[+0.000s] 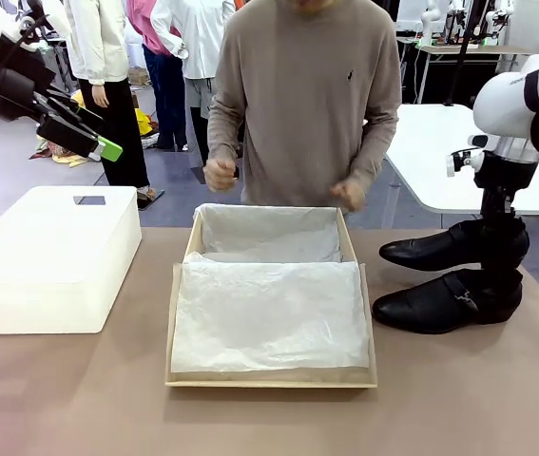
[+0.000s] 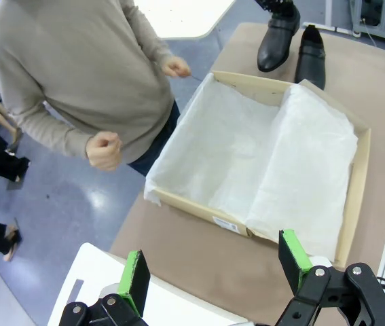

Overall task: Pack the shoes into the box.
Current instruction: Place one shoe of the Shoes into the Shoes Box.

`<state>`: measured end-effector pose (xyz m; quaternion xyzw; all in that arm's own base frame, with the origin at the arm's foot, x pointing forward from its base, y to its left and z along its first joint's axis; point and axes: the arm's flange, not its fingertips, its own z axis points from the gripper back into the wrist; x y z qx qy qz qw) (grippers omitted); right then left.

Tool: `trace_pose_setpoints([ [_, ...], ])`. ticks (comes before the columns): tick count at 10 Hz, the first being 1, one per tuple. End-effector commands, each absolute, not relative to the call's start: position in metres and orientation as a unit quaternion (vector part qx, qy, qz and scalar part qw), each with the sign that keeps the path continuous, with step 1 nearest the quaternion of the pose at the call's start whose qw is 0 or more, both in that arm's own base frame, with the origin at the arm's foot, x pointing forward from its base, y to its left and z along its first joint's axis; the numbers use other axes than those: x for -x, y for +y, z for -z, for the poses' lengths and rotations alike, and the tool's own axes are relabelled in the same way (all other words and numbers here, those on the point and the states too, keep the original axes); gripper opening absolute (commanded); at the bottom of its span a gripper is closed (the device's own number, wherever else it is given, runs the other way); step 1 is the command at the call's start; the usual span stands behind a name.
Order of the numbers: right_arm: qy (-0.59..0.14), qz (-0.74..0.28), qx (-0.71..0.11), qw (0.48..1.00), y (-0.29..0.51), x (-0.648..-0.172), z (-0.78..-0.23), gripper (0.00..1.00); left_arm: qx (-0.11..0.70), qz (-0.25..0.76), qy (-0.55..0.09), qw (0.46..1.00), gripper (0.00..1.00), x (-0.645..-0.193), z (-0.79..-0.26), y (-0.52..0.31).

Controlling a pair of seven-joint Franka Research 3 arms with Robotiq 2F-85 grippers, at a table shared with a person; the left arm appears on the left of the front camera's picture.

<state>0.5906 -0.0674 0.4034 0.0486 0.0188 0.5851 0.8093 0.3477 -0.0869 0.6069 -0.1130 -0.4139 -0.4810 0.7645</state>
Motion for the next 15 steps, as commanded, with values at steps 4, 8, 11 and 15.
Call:
trace_pose_setpoints([
  [4,0.022,-0.587,-0.045,0.808,-0.067,-0.585,-0.417,0.00,0.119,0.487,-0.415,0.759,1.00,-0.349,-0.606,-0.086],
  [8,0.022,-0.587,-0.045,0.808,-0.067,-0.585,-0.417,0.00,0.119,0.487,-0.415,0.759,1.00,-0.349,-0.606,-0.086],
  [11,0.024,-0.574,-0.052,0.817,-0.065,-0.583,-0.424,0.00,0.119,0.487,-0.415,0.759,1.00,-0.349,-0.606,-0.086],
  [15,0.022,-0.544,-0.063,0.836,-0.036,-0.562,-0.496,0.00,0.119,0.487,-0.415,0.759,1.00,-0.349,-0.606,-0.086],
])
